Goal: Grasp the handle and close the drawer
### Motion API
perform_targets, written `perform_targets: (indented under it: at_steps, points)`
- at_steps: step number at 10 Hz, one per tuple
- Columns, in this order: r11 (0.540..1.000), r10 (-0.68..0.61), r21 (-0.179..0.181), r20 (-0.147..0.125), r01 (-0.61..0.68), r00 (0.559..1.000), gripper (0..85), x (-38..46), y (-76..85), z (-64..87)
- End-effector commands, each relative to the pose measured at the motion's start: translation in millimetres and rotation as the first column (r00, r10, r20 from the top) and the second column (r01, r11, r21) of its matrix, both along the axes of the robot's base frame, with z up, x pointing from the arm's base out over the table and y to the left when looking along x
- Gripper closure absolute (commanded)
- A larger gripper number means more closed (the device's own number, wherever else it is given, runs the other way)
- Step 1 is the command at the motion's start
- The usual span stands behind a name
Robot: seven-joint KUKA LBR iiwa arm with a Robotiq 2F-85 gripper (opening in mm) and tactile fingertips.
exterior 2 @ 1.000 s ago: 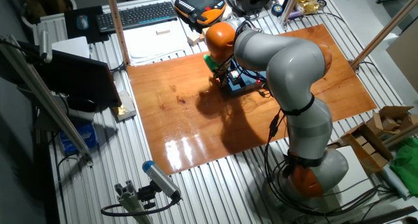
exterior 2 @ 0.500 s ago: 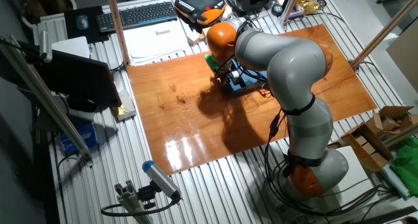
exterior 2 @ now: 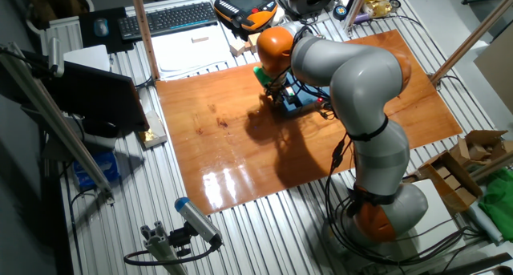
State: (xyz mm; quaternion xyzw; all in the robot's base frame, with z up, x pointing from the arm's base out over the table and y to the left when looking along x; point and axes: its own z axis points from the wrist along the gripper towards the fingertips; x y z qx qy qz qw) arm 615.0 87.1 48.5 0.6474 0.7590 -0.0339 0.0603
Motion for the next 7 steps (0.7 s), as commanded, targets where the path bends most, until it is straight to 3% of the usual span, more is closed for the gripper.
perform_targets:
  at_steps: [1, 6, 7]
  points:
    - [1.0, 0.0, 0.0, 0.001, 0.0, 1.0, 83.0, -0.4, -0.6, -0.3]
    - [1.0, -0.002, 0.014, -0.004, 0.002, 1.0, 82.7, -0.4, -1.7, -0.4]
    - [1.0, 0.002, 0.013, -0.006, -0.002, 1.0, 76.0, -0.3, -1.4, -0.4]
